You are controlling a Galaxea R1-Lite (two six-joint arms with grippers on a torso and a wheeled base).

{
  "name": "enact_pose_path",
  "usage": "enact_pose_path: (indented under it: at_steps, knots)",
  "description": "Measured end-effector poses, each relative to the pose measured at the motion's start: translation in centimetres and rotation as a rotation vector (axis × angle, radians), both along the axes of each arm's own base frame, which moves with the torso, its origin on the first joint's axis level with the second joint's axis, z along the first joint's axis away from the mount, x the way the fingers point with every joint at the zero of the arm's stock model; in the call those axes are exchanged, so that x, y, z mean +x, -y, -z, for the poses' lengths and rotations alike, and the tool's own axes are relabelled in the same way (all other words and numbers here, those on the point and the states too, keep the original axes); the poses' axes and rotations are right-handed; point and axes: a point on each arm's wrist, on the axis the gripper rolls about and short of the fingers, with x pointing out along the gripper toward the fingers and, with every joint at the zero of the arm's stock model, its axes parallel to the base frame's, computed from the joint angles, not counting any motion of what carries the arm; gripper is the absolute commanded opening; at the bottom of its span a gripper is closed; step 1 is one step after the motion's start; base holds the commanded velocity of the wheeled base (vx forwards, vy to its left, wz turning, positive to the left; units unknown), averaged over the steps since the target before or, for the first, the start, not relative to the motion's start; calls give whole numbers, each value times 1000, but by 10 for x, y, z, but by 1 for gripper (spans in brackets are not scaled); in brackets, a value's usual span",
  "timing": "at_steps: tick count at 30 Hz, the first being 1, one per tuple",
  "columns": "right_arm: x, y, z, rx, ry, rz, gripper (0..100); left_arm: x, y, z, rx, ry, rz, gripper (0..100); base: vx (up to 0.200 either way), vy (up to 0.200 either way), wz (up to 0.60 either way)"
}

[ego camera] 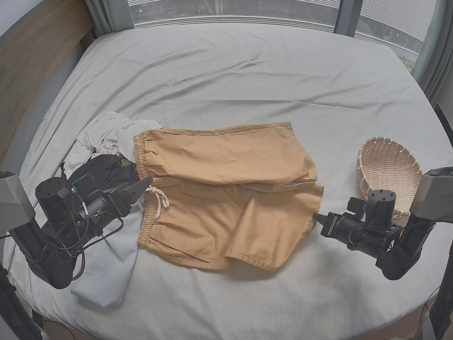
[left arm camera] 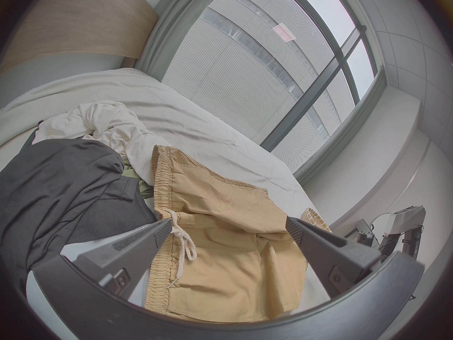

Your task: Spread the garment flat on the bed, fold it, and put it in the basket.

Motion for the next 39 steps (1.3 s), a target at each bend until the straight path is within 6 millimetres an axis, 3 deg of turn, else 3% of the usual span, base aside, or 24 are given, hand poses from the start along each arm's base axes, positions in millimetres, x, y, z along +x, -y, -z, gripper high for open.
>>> enact_pose_path:
  at_steps: [13,14,22,31,39]
  knots:
    - [5,6,1,3,5,20,0,-1,0,1,2,-7,1,100,0,0,0]
    - [5,6,2,3,5,18,100,-1,0,1,3,-8,1,100,0,0,0]
    - [12,1,5,28,42,10,100,-2,-1,2,2,-11,-3,100,0,0,0]
    - [7,-11,24,45,-13,-18,100,-2,-1,2,3,-12,-3,100,0,0,0]
    - [3,-31,36,103,-11,-62,100,-2,-2,2,3,-12,-5,100,0,0,0]
